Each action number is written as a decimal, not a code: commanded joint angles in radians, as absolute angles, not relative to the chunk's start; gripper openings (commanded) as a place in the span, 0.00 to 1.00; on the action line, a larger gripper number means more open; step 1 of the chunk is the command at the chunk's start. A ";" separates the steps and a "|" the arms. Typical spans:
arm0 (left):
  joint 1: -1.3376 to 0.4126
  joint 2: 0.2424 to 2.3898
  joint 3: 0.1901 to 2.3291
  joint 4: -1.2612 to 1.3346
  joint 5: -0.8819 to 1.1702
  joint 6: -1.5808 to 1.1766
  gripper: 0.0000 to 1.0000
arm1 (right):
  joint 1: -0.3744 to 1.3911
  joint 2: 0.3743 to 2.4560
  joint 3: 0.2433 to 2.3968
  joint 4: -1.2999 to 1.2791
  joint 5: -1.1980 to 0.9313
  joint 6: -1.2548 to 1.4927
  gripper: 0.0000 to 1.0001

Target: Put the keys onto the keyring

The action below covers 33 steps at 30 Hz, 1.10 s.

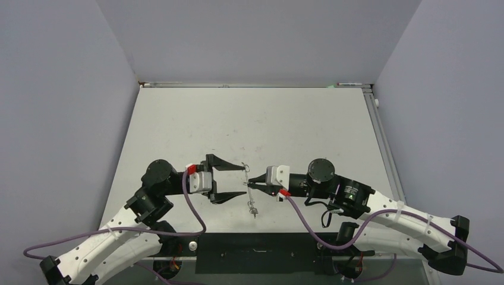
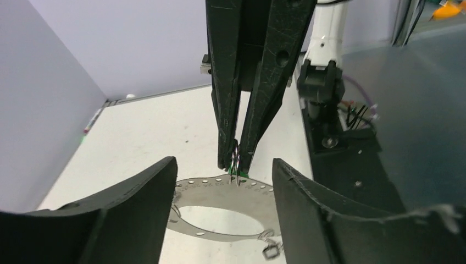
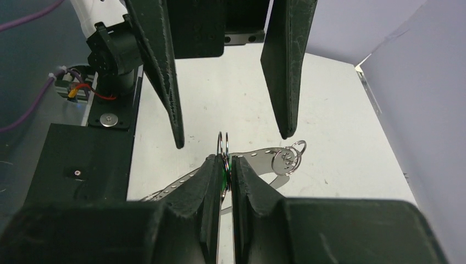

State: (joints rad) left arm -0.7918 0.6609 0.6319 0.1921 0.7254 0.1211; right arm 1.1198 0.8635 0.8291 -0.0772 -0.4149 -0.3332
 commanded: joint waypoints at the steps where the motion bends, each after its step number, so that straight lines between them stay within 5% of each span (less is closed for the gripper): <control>1: -0.806 0.599 0.762 -0.049 0.677 0.330 0.64 | 1.115 0.896 0.925 -0.111 -0.420 -0.353 0.05; 11: -0.869 0.704 1.034 -0.478 0.543 0.498 0.64 | 1.116 0.891 0.916 -0.124 -0.391 -0.332 0.05; 22: -1.020 0.903 1.147 -0.641 0.433 0.533 0.37 | 1.120 0.885 0.907 -0.143 -0.377 -0.331 0.05; 33: -1.041 0.920 1.162 -0.656 0.365 0.575 0.22 | 1.121 0.884 0.907 -0.143 -0.393 -0.331 0.05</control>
State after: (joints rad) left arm -1.0286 0.9176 1.1221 -0.6430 0.3973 0.5529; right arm 1.1202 0.9020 0.8902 -0.2195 -0.3817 -0.3294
